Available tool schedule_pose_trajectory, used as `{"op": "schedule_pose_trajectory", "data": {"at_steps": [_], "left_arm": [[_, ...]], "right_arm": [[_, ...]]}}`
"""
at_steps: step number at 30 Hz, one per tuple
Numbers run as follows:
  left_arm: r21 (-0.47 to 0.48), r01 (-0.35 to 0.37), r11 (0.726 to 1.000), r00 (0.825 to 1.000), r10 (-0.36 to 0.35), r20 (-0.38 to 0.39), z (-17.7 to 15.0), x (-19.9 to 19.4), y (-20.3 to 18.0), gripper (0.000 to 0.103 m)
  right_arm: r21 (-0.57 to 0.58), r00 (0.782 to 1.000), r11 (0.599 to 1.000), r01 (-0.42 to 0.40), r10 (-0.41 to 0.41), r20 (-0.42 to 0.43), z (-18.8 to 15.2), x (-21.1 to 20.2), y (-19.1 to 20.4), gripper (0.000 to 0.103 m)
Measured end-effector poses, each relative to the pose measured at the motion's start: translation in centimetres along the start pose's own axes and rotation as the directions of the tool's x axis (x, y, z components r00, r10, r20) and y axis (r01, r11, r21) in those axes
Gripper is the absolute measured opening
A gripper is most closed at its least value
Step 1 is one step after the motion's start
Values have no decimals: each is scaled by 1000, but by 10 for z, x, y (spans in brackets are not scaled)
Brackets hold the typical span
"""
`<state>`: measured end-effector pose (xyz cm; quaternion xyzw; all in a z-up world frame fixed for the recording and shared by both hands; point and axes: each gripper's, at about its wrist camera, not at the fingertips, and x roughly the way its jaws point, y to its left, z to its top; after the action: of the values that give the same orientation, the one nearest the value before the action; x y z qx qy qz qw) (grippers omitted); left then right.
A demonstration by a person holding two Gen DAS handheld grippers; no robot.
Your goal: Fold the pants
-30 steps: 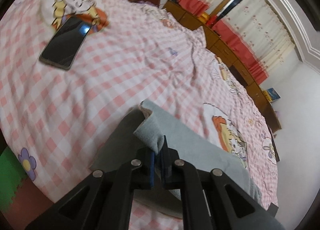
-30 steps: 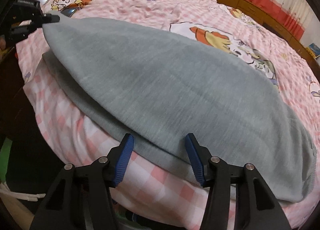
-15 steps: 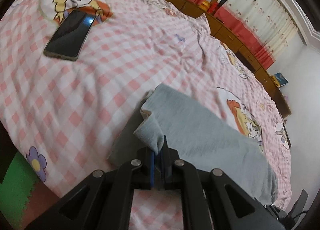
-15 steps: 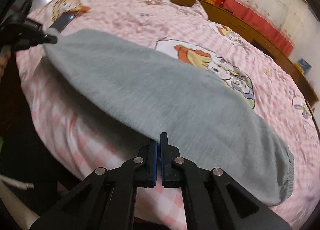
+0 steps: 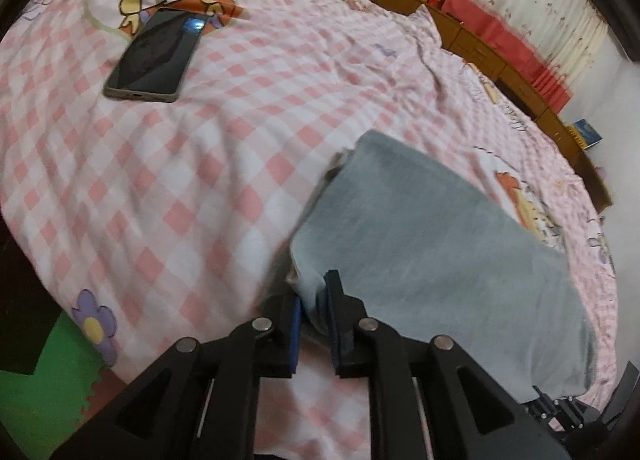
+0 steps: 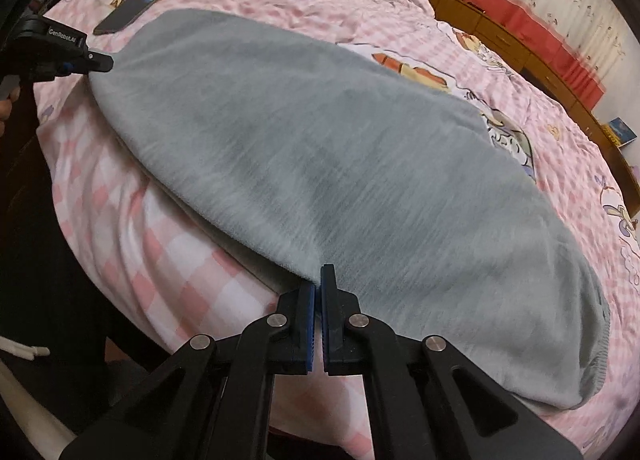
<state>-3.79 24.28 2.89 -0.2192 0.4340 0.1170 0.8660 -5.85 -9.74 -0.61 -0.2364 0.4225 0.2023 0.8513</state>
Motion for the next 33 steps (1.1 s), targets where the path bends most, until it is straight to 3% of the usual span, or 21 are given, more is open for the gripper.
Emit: {"op": "schedule_pose_trajectory", "data": {"at_steps": [4,7,13,17,22,27,29,33], "left_arm": [[18,-46,999,999,46,7,0,-8,1,21],[29,-56,998,998,55,41,3,-22,-3,33],[70,-18,997,996,12,87,9,-36,-24,41],[88,23,996,998,-29,64,5,-30,-45,42],[128,53,990,999,-52,-16,-12,-10,-71,42],[141,84,986,995,-75,-70,-24,3,-81,42],[140,79,987,994,-67,-91,-28,10,-81,42],[143,64,988,993,-50,-103,-35,16,-81,42]], "right_arm": [[-12,1000,1000,-3,3,3,-5,1,3,5],[8,1000,1000,-2,1,12,-7,0,4,8],[73,998,995,-69,69,8,-12,-12,-7,16],[173,993,978,-113,108,35,-19,-31,-30,26],[313,999,949,-36,24,42,-41,-45,-73,30],[514,995,853,90,-98,-13,-74,-57,-139,30],[625,989,770,128,-148,-20,-92,-69,-171,32],[816,986,567,108,-168,-13,-135,-84,-227,33]]}}
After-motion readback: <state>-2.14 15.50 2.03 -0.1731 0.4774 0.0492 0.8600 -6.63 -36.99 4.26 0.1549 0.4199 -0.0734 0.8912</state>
